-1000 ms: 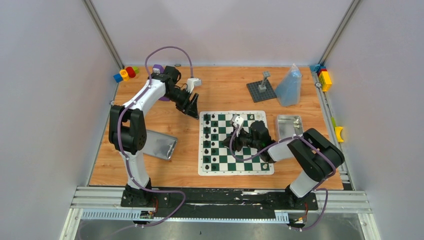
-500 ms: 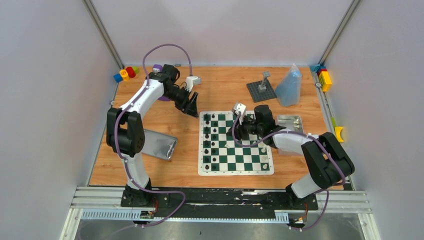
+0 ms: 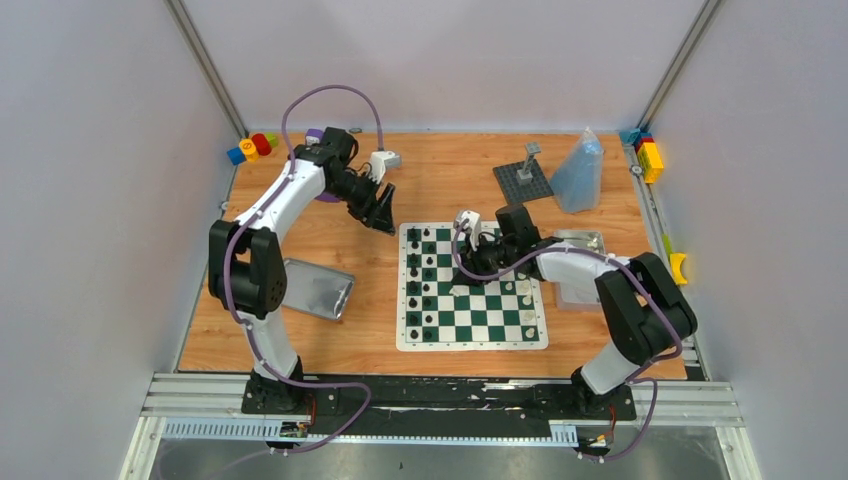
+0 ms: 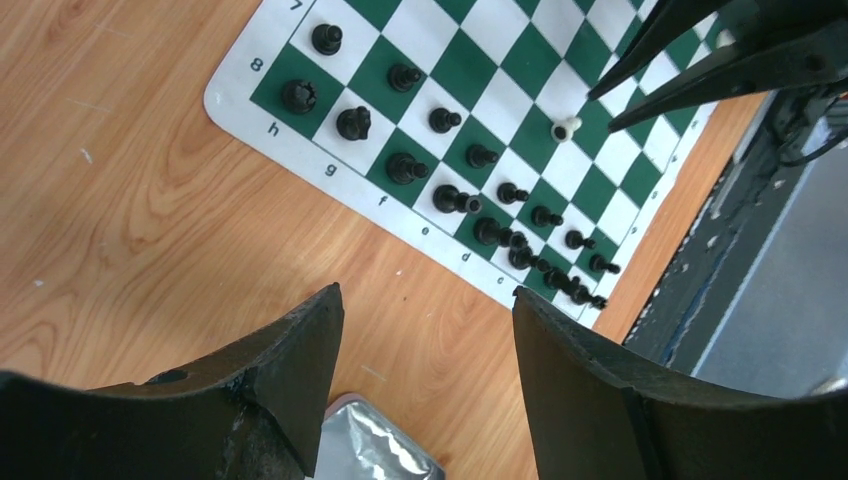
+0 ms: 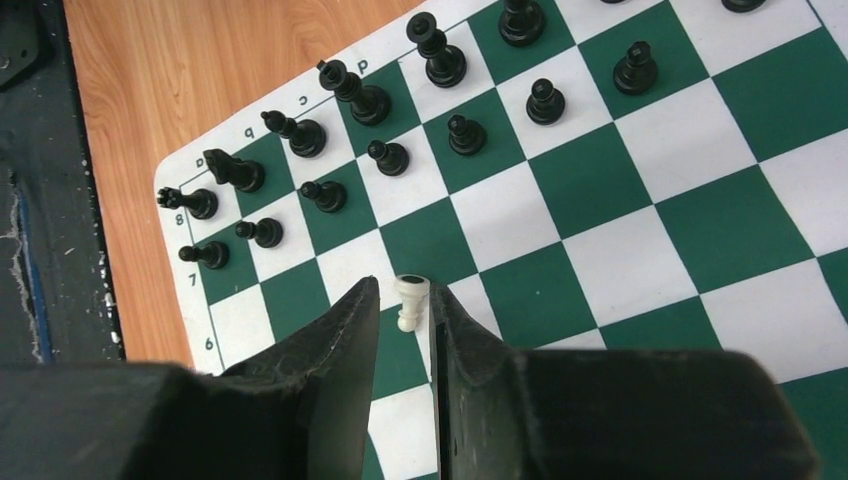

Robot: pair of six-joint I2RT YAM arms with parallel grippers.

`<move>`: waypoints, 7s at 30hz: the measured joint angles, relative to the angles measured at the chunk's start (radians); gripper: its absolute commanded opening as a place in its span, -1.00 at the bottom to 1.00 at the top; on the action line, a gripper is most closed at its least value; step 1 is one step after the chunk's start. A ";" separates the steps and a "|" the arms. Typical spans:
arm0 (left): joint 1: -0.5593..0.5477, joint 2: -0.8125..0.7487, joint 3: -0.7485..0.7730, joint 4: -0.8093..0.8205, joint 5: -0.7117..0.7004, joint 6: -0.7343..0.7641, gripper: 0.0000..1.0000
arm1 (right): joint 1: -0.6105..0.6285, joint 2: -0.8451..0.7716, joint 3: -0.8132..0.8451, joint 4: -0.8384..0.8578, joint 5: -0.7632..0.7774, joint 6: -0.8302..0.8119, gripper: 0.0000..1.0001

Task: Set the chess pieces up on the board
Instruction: Adjust the chess piece on the chessboard, then pick up the chess piece from the chessboard, then place the chess piece on the chessboard.

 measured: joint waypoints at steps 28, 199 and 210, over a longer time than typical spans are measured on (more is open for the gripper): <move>-0.540 0.026 -0.199 0.304 -0.317 0.696 0.32 | -0.460 -0.354 0.151 -0.306 -0.082 0.136 -0.51; -0.231 -0.252 -0.215 0.347 -0.070 0.007 0.59 | -0.050 -0.116 0.096 -0.748 0.470 -0.232 -1.00; -0.231 -0.252 -0.215 0.346 -0.069 0.007 0.59 | -0.032 -0.103 0.096 -0.744 0.497 -0.232 -1.00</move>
